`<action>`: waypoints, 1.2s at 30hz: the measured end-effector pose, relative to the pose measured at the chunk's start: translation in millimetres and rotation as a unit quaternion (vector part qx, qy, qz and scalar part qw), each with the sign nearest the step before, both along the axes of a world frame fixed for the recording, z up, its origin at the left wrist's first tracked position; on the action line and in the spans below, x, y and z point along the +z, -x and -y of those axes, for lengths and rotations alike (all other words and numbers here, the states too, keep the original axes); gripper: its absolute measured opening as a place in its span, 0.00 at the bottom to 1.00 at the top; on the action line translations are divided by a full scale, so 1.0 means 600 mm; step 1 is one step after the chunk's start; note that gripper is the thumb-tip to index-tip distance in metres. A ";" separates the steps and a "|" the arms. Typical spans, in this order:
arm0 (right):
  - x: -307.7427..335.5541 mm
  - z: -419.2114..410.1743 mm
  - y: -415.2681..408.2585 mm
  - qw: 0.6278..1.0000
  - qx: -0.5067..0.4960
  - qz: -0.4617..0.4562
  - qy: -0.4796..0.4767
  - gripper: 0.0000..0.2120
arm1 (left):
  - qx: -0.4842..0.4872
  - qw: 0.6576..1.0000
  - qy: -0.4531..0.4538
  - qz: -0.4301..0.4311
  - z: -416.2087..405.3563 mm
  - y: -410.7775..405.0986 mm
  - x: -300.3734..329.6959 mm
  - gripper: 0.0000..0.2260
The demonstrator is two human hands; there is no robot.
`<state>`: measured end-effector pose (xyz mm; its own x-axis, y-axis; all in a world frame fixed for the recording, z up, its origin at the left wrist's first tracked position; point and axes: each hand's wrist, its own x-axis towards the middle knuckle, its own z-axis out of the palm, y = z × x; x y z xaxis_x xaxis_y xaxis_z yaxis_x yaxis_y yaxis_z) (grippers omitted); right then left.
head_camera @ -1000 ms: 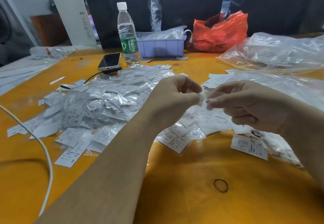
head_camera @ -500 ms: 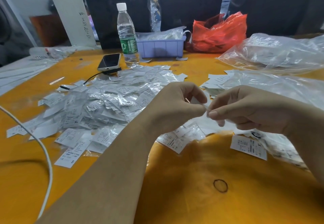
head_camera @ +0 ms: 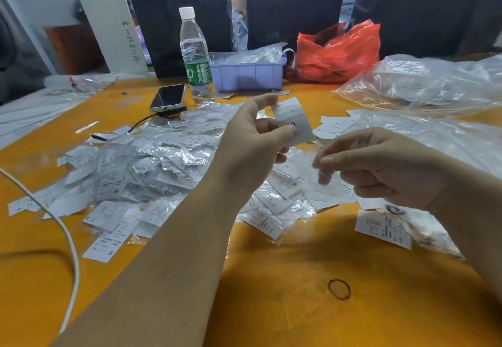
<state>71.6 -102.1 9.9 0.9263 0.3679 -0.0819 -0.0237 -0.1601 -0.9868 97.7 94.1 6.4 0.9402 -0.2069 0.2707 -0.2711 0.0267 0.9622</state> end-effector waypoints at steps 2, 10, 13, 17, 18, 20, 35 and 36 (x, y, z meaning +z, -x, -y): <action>-0.001 -0.003 0.000 1.000 -0.014 0.006 -0.008 0.15 | -0.003 1.000 0.008 -0.008 0.001 -0.001 -0.001 0.18; -0.004 -0.007 -0.002 0.996 -0.072 0.044 -0.041 0.12 | 0.003 0.999 -0.037 0.014 0.003 -0.001 -0.006 0.21; -0.004 -0.009 -0.001 0.995 -0.077 0.052 -0.037 0.12 | 0.008 0.999 -0.049 0.021 0.005 -0.001 -0.007 0.24; -0.005 -0.013 0.001 0.994 -0.080 0.068 -0.022 0.12 | 0.012 0.999 -0.047 0.019 0.006 0.000 -0.009 0.26; -0.006 -0.014 0.002 0.994 -0.081 0.073 -0.017 0.12 | 0.011 0.999 -0.048 0.019 0.007 0.000 -0.010 0.26; -0.008 -0.017 0.004 0.993 -0.087 0.085 -0.008 0.14 | 0.004 0.998 -0.055 0.024 0.009 0.002 -0.010 0.25; -0.011 -0.024 0.008 0.975 -0.156 0.156 -0.027 0.14 | 0.089 0.996 -0.012 -0.024 0.006 -0.002 -0.010 0.05; -0.010 -0.024 0.009 0.975 -0.155 0.157 -0.029 0.14 | 0.092 0.995 -0.003 -0.029 0.005 -0.002 -0.009 0.05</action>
<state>66.3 -87.9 3.7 0.9697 0.0621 0.2362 0.2427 -0.1369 -0.9604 99.0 91.3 1.2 0.9762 -0.0310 0.2145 -0.2153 -0.0252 0.9762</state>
